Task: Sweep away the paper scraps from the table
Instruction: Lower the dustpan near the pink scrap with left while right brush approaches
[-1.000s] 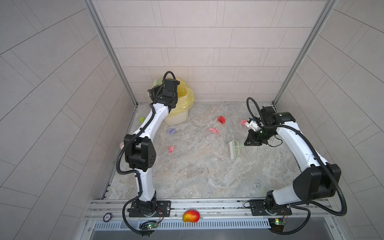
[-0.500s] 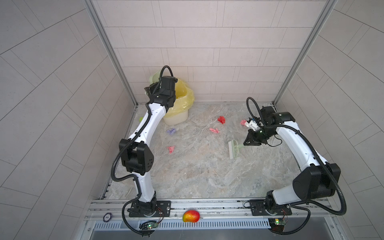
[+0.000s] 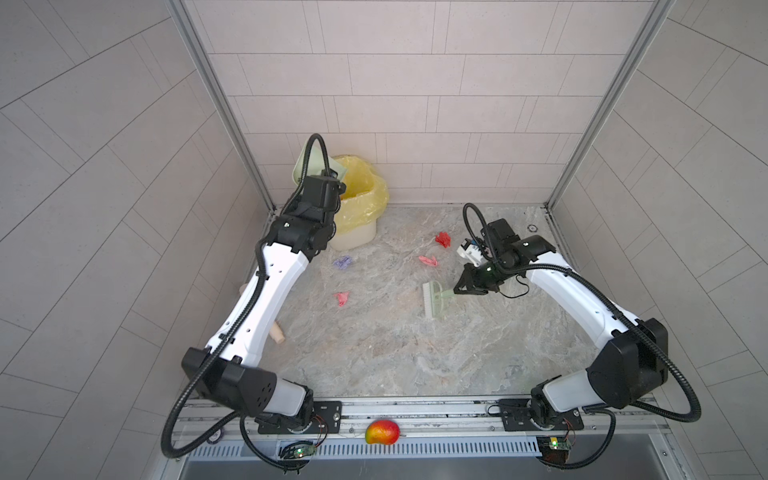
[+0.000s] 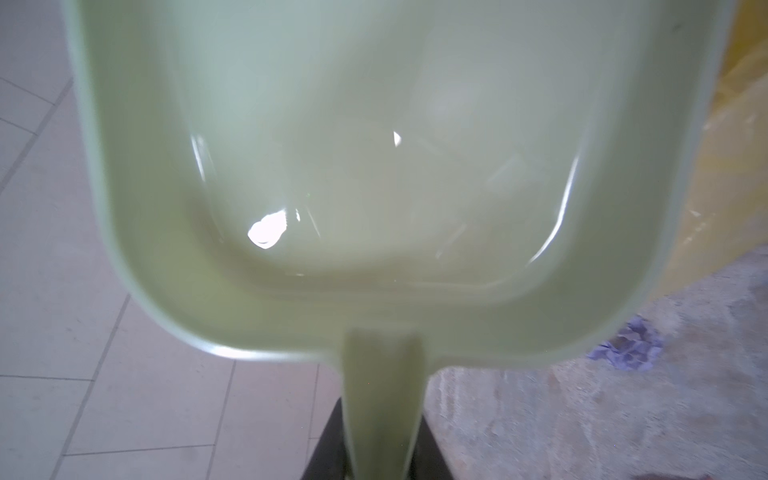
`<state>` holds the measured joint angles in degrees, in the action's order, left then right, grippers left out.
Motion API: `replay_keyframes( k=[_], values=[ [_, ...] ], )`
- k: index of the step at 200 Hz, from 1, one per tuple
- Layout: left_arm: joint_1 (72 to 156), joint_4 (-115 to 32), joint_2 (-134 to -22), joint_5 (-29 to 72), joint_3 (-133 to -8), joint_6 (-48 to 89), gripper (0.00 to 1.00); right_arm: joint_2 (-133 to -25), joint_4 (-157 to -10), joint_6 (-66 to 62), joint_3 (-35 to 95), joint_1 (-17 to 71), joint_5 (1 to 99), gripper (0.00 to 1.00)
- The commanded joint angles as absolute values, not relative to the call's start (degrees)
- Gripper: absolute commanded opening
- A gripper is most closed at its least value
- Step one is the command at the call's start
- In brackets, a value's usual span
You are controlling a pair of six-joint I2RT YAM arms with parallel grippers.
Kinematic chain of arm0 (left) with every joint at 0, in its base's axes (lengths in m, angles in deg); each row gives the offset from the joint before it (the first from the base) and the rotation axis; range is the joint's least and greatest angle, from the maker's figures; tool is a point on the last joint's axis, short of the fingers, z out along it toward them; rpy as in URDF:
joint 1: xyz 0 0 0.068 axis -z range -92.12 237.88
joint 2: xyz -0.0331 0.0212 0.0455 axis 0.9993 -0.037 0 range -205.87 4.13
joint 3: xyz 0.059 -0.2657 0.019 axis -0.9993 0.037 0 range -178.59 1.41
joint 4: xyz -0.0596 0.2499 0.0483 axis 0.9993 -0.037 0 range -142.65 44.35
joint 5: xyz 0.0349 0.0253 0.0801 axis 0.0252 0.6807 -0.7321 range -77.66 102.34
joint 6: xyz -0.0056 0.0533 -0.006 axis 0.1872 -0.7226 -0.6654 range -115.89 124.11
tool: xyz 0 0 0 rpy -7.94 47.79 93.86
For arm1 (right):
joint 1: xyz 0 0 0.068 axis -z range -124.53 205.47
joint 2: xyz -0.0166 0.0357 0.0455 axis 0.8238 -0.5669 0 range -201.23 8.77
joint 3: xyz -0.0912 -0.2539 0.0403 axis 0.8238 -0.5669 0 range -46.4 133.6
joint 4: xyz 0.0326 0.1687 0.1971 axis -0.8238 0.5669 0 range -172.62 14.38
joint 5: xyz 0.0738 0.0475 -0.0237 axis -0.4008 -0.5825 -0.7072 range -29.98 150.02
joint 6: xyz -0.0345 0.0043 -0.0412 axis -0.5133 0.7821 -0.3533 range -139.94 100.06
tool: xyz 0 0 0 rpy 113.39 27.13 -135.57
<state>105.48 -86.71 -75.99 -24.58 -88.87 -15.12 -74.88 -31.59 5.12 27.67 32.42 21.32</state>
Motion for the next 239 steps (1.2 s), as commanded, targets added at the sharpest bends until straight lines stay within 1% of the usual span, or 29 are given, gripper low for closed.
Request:
replay_keyframes(
  k=[1, 40, 75, 117, 152, 204, 239],
  values=[
    [105.16, -88.19, -72.9, -17.36, -83.61, -5.06, 0.0, -75.46, -47.94, 16.28, 27.13, 27.3, 20.61, 0.0],
    [104.19, -88.27, -67.57, -11.02, -74.44, 1.13, 0.0, -83.18, -65.2, 27.73, 29.35, 19.04, 21.42, 0.0],
    [102.05, -88.95, -63.22, -6.87, -69.47, 3.5, 0.0, -94.08, -72.42, 33.84, 38.18, 12.99, 20.78, 0.0],
    [99.41, -90.56, -60.56, -4.9, -67.58, 2.84, 0.0, -105.13, -74.0, 40.5, 47.96, 10.79, 20.54, 0.0],
    [98.85, -91.08, -60.53, -4.19, -67.35, 2.37, 0.0, -111.31, -72.27, 43.54, 52.95, 9.51, 21.41, 0.0],
    [98.7, -90.54, -61.61, -2.76, -67.11, 2.94, 0.0, -115.19, -69.0, 44.94, 55.14, 9.65, 22.33, 0.0],
    [98.7, -90.34, -61.49, -1.45, -66.06, 3.78, 0.0, -113.94, -68.27, 44.72, 52.47, 11.02, 22.23, 0.0]
  ],
)
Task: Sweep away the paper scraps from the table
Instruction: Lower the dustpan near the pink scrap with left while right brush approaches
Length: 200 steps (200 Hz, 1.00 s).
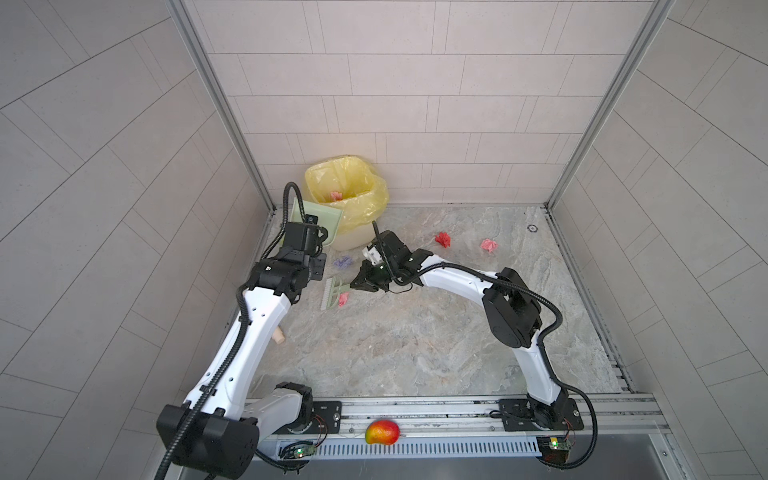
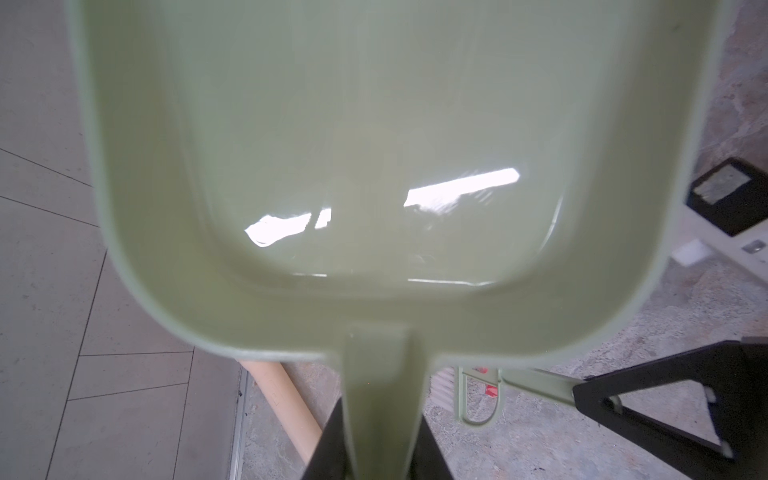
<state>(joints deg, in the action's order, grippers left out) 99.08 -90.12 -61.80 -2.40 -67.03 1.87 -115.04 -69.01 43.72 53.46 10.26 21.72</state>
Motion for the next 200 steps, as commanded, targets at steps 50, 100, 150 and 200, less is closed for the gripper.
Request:
replay_keyframes(
  k=[50, 100, 150, 200],
  values=[
    [98.78, -90.41, -62.76, 2.08, -64.9, 4.28, 0.0, -107.81, -67.53, 44.07, 44.3, 13.29, 22.99, 0.0],
    [98.95, -90.47, -64.25, 7.69, -64.45, 4.67, 0.0, -96.28, -63.85, 42.13, 29.84, 17.35, 24.6, 0.0],
    [100.54, -90.65, -64.95, 10.85, -62.64, 5.6, 0.0, -80.87, -51.47, 35.21, 14.5, 25.55, 26.17, 0.0],
    [110.18, -92.47, -70.53, 15.37, -61.77, 7.39, 0.0, -69.53, -32.86, 25.1, 16.64, 34.16, 29.92, 0.0]
  ],
)
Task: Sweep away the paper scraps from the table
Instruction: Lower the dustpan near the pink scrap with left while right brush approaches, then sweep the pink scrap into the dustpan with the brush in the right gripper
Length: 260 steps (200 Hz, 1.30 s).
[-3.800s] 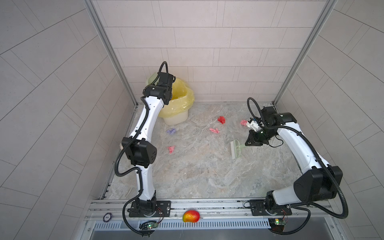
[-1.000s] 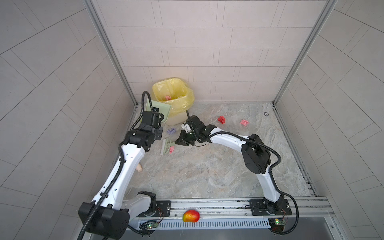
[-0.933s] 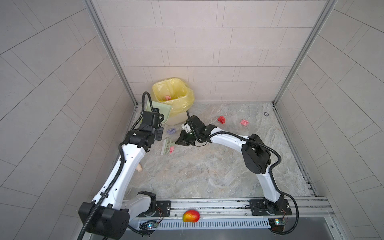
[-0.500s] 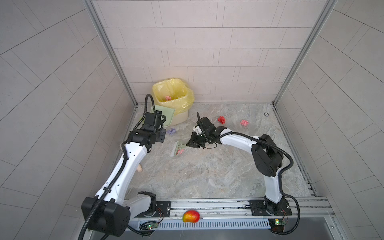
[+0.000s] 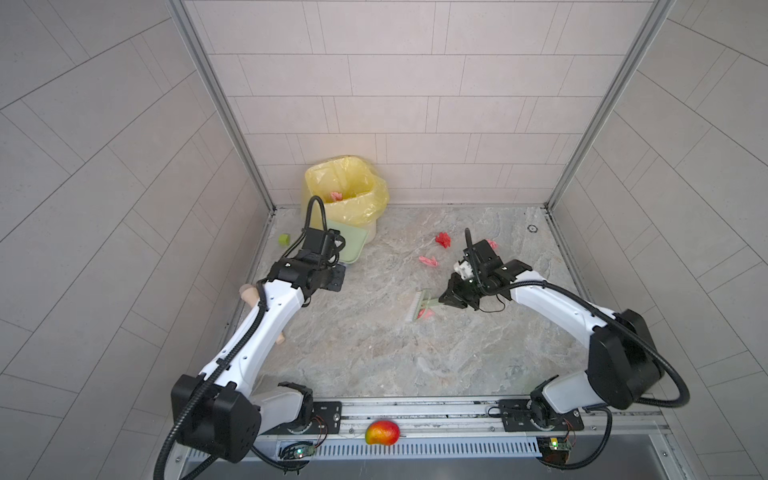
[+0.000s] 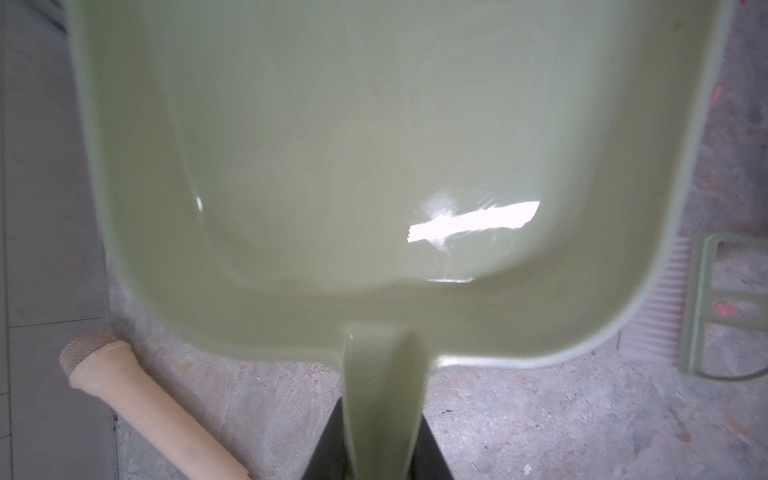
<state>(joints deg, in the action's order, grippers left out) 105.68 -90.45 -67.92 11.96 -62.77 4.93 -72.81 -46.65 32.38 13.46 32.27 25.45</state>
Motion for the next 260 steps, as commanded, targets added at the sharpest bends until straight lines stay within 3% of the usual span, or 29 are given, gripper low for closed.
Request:
replay_keyframes(
  k=[1, 41, 127, 260],
  values=[
    [110.41, -92.53, -70.68, 15.53, -61.78, 7.46, 0.0, -69.4, -32.47, 24.86, 16.89, 34.23, 30.07, 0.0],
    [118.63, -94.74, -76.89, 21.0, -62.75, 8.74, 0.0, -69.32, -20.26, 14.58, 25.54, 36.13, 35.37, 0.0],
    [131.84, -100.3, -86.55, 21.37, -62.02, 4.62, 0.0, -77.83, -7.25, -0.67, 41.63, 35.88, 46.62, 0.0],
    [139.29, -98.61, -95.28, 17.3, -65.78, 1.65, 0.0, -91.25, -3.62, -7.15, 52.72, 30.0, 52.17, 0.0]
  ],
)
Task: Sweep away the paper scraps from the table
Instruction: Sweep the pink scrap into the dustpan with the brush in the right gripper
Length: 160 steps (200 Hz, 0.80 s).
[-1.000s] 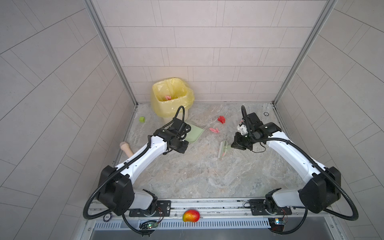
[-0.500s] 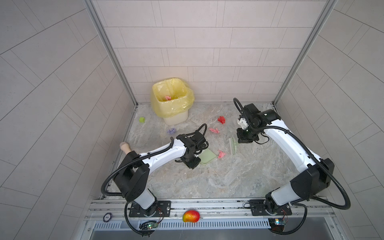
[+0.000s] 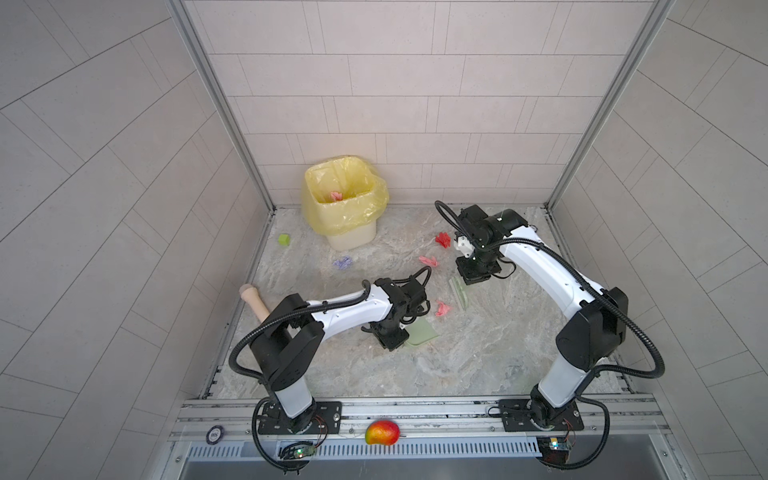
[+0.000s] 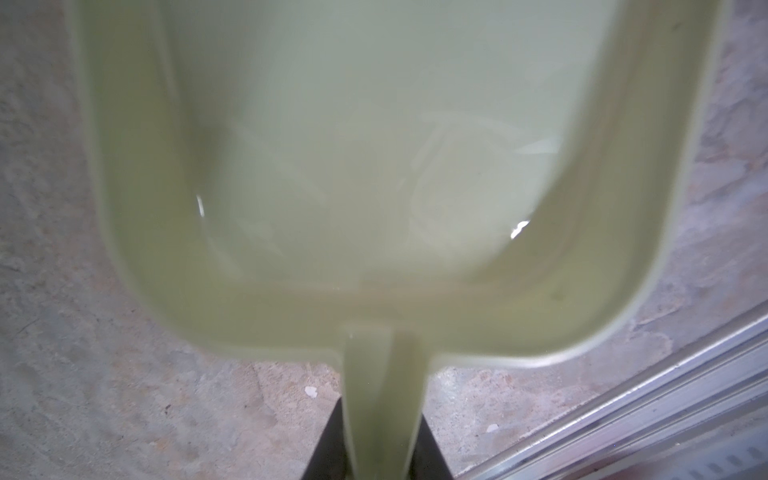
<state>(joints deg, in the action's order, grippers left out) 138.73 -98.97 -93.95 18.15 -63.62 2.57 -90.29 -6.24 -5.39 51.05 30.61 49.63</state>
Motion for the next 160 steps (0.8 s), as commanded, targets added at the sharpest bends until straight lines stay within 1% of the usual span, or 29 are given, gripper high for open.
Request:
replay_keyframes(
  k=[1, 112, 160],
  values=[
    [139.29, -98.54, -95.37, 17.24, -65.8, 1.65, 0.0, -91.29, -3.57, -7.17, 52.78, 30.04, 52.18, 0.0],
    [139.38, -95.68, -99.14, 16.03, -67.59, 1.21, 0.0, -95.68, -1.6, -9.88, 55.75, 28.52, 54.29, 0.0],
    [139.38, -95.41, -99.7, 16.12, -67.55, 1.21, 0.0, -97.02, -1.1, -9.96, 56.16, 26.05, 52.48, 0.0]
  ],
)
